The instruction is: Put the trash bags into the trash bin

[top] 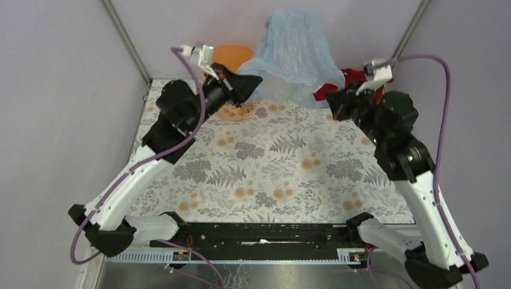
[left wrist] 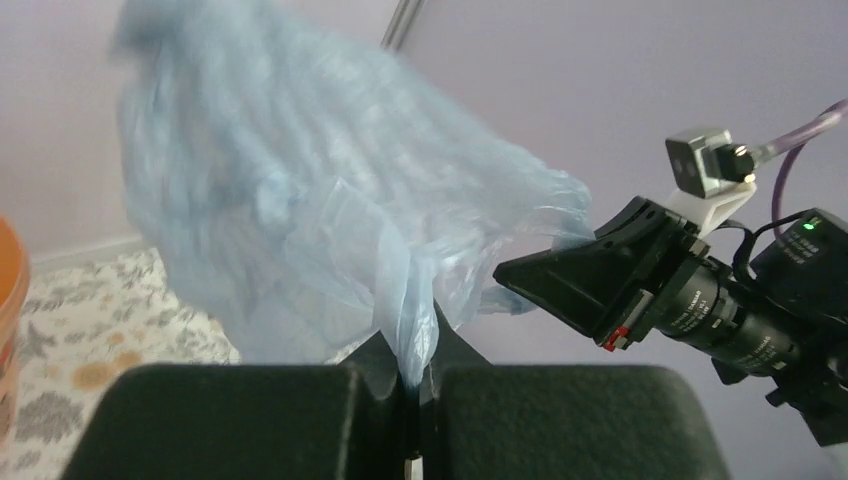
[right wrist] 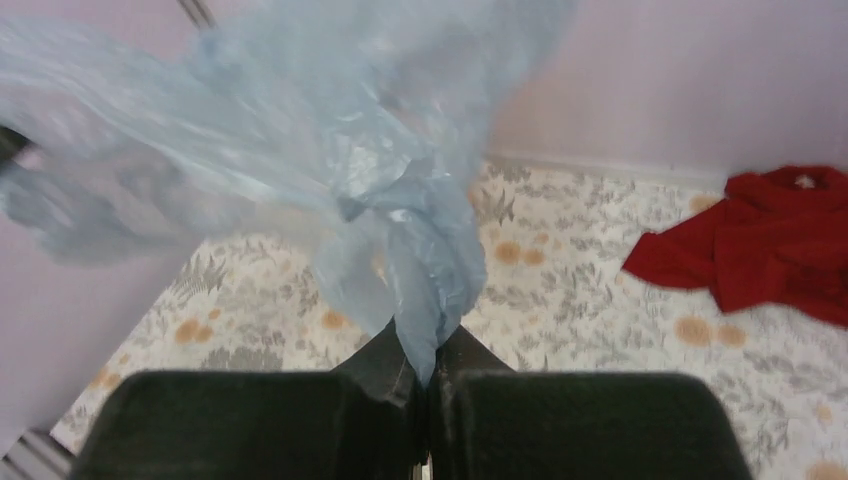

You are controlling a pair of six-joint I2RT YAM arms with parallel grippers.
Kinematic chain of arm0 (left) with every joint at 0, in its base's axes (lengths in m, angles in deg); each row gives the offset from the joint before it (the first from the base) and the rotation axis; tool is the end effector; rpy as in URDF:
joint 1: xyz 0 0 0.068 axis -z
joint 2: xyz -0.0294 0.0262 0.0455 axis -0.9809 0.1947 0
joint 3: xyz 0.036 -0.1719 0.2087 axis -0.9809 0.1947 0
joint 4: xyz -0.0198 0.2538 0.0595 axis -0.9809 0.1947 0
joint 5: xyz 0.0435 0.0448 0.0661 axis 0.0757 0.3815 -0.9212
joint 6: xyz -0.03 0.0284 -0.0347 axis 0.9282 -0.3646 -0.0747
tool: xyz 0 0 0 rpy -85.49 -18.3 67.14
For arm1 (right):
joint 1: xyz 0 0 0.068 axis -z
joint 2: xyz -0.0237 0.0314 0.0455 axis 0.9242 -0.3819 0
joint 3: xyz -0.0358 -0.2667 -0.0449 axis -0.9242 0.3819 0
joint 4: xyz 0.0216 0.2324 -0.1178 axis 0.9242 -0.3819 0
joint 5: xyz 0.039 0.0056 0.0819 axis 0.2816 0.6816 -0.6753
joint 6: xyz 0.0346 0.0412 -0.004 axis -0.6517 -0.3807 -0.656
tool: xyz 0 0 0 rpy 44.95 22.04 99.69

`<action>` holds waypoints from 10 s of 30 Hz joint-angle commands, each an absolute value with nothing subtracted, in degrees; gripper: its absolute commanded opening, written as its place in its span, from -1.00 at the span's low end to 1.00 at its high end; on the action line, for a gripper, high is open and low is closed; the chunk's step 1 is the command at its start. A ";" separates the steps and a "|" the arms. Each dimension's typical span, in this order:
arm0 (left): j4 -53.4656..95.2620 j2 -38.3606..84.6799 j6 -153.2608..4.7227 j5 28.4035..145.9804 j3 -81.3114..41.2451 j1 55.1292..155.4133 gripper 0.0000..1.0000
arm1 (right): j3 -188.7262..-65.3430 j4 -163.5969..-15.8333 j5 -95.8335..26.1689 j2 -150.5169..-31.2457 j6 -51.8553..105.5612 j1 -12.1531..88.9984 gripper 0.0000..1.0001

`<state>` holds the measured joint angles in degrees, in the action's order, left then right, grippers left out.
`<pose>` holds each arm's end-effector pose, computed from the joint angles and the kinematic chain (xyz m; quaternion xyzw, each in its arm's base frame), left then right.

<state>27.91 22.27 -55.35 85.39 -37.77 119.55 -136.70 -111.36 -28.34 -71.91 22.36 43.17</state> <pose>0.2075 -0.1841 0.5106 0.1003 0.6321 -0.4765 0.6028 0.1888 0.0864 0.5003 -0.0869 0.6958 0.2252 0.6765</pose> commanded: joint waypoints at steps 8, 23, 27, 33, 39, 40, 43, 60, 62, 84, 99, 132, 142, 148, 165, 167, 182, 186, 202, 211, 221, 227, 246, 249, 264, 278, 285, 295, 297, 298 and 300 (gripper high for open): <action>34.85 14.10 -48.35 79.45 2.86 117.05 -1.00 | -103.84 -111.32 -32.48 -66.31 17.44 42.86 -1.00; 37.00 4.18 -51.52 86.18 -12.13 123.31 -1.00 | -118.37 -118.15 -44.03 -69.62 21.38 42.33 -0.88; 43.58 2.79 -54.77 76.77 -14.95 123.30 -1.00 | -120.72 -122.23 -39.91 -68.18 22.85 42.38 -0.84; 50.52 -0.12 -56.33 68.81 -13.79 123.33 -1.00 | -116.62 -127.37 -26.20 -65.78 21.23 42.38 -0.78; 46.70 -1.09 -54.30 73.49 -10.71 123.21 -1.00 | -112.62 -121.34 -39.45 -65.59 18.50 42.33 -0.56; 44.94 -0.09 -53.79 77.16 -10.32 123.30 -1.00 | -111.66 -118.88 -43.53 -65.53 17.08 42.29 -0.55; 39.67 2.77 -51.21 85.37 -8.83 123.95 -1.00 | -109.64 -110.45 -52.53 -64.90 12.57 42.07 -0.49; 23.18 17.62 -38.60 81.28 -11.21 131.75 -1.00 | -99.56 -88.16 -55.06 -62.75 3.99 31.63 0.99; 23.18 18.66 -38.78 80.92 -12.05 131.88 -1.00 | -99.23 -88.63 -54.28 -61.99 5.43 31.44 0.99; 26.65 17.80 -40.58 81.12 -15.14 131.78 -1.00 | -98.06 -89.58 -38.17 -69.78 10.02 30.46 0.45; 48.80 15.24 -53.22 73.56 -28.83 121.03 0.97 | -99.50 -104.51 -22.23 -62.61 9.85 30.44 -1.00; 49.43 47.06 -45.63 64.26 -43.06 95.53 -0.38 | -119.62 -122.82 -18.73 -48.14 17.01 30.44 -1.00; 53.02 35.13 -52.69 74.66 -37.12 98.91 -0.80 | -139.66 -121.52 -24.77 -58.66 21.82 30.46 -1.00; 55.87 30.21 -51.47 78.53 -33.93 105.53 -0.88 | -153.31 -119.19 -35.05 -68.48 20.04 30.46 -1.00; 56.65 30.44 -51.03 74.74 -33.17 112.90 -0.84 | -149.64 -113.77 -40.69 -74.40 10.46 30.44 -1.00; 56.58 31.02 -51.49 73.84 -33.62 113.37 -0.84 | -149.29 -113.70 -41.25 -74.20 9.77 30.46 -1.00; 58.92 34.17 -54.12 71.31 -36.11 114.28 -0.76 | -149.26 -109.84 -42.97 -74.69 6.74 30.42 -1.00; 60.24 35.10 -55.18 71.06 -37.68 114.37 -0.75 | -145.71 -110.46 -41.20 -72.87 7.75 30.45 -1.00; 69.62 26.27 -64.17 76.54 -43.98 114.32 0.79 | -141.63 -118.95 -26.76 -74.05 16.41 30.46 -1.00; 45.84 21.72 -40.97 106.20 -45.23 114.52 0.74 | -147.54 -114.68 -24.79 -82.50 22.80 30.46 -1.00; 38.30 30.65 -25.20 91.36 -52.10 118.80 0.60 | -145.81 -112.46 -25.14 -83.86 25.03 30.46 -1.00; 40.04 34.77 -27.14 83.34 -56.23 121.32 0.38 | -145.35 -112.33 -25.41 -83.39 24.86 30.37 -1.00; 27.37 34.57 -34.44 107.48 -51.64 114.37 -1.00 | -139.11 -116.45 -21.95 -72.04 17.08 30.36 0.99; 24.62 33.23 -34.02 110.13 -48.55 113.66 -1.00 | -141.24 -118.76 -20.30 -71.37 12.02 30.37 0.99; 21.66 29.51 -33.55 114.00 -44.04 112.01 -1.00 | -144.16 -121.47 -8.51 -78.40 11.06 30.32 0.81; 21.95 27.97 -33.82 116.91 -41.14 110.30 -1.00 | -144.04 -124.31 -19.10 -83.49 16.34 47.54 0.99; 22.81 27.44 -33.91 119.09 -40.72 108.78 -1.00 | -138.15 -121.58 -33.19 -84.06 13.57 58.73 0.99; 22.59 26.61 -33.42 122.15 -38.97 106.07 -1.00 | -128.68 -112.68 -49.72 -84.64 8.97 67.20 0.49; 22.48 26.40 -33.38 122.84 -38.14 105.53 -1.00 | -125.80 -110.43 -53.46 -83.46 6.95 67.20 0.23; 22.52 26.15 -33.50 123.18 -37.40 105.23 -1.00 | -124.70 -109.65 -54.26 -82.73 6.46 67.20 0.12; 22.90 25.18 -34.35 123.56 -35.62 104.39 -1.00 | -123.66 -109.58 -53.81 -81.28 6.93 67.20 -0.16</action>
<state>24.65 28.02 -33.53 121.10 -37.79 105.80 -125.64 -114.27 -47.49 -85.11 9.05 67.34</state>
